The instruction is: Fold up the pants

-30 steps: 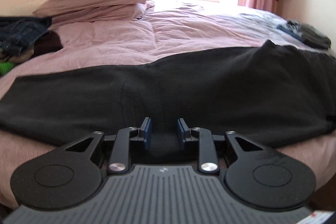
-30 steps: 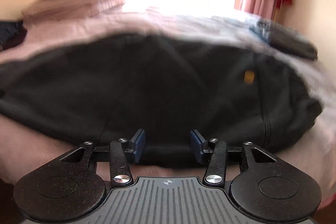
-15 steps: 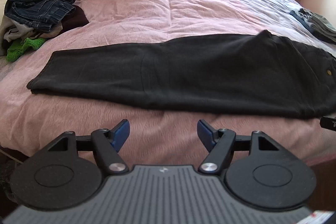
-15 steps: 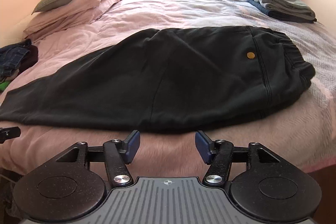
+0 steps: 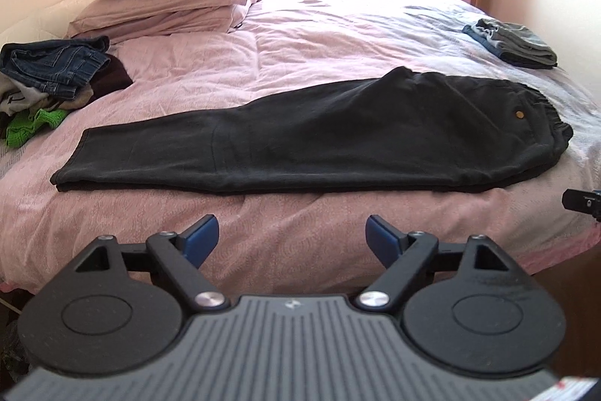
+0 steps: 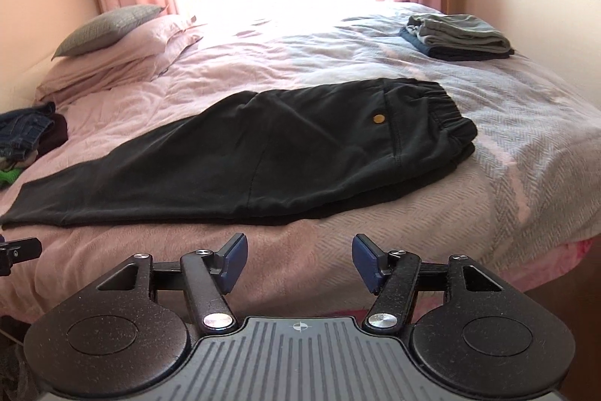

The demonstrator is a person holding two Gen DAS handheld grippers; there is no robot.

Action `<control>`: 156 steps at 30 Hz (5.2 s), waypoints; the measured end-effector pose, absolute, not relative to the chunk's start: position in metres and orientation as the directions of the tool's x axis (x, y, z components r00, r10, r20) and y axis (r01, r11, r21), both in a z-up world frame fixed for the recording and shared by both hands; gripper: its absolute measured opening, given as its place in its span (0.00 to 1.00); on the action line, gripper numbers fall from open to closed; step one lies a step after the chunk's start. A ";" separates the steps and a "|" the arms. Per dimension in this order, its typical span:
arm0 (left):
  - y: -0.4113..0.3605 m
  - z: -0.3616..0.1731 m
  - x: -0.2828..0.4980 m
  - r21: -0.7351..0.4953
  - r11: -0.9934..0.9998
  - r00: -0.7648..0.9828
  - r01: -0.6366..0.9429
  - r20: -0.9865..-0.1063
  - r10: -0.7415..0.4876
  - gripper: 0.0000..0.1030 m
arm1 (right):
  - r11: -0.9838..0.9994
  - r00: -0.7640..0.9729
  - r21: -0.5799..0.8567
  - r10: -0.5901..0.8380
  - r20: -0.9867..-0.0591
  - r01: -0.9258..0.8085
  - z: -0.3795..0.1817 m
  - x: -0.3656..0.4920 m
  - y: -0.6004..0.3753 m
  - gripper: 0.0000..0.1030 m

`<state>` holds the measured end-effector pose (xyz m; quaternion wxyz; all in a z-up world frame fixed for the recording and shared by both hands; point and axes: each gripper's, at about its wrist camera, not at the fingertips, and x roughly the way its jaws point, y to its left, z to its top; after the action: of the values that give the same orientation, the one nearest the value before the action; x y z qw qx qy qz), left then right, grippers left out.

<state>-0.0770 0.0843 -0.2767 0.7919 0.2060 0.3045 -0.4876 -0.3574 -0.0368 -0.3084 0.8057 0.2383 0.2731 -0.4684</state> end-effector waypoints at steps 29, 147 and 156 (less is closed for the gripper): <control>0.060 -0.329 0.050 -0.063 0.606 0.451 0.793 -0.607 -0.654 0.39 | 0.386 0.320 0.102 -0.556 -0.767 0.917 -0.355 -0.346 -0.112 0.57; -0.070 -0.389 -0.073 0.210 -0.049 0.080 0.976 -0.565 -0.821 0.31 | 0.289 0.344 0.199 -0.637 -0.690 0.936 -0.348 -0.382 -0.157 0.57; -0.024 -0.355 0.003 -0.087 0.205 0.120 0.975 -0.573 -0.811 0.30 | 0.299 0.837 0.795 -0.341 -0.428 0.528 -0.388 -0.321 -0.190 0.45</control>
<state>0.0027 -0.0241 -0.3551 0.7315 0.1576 0.2600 -0.6104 -0.3207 -0.1897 -0.3875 0.8010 0.5264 0.0888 -0.2710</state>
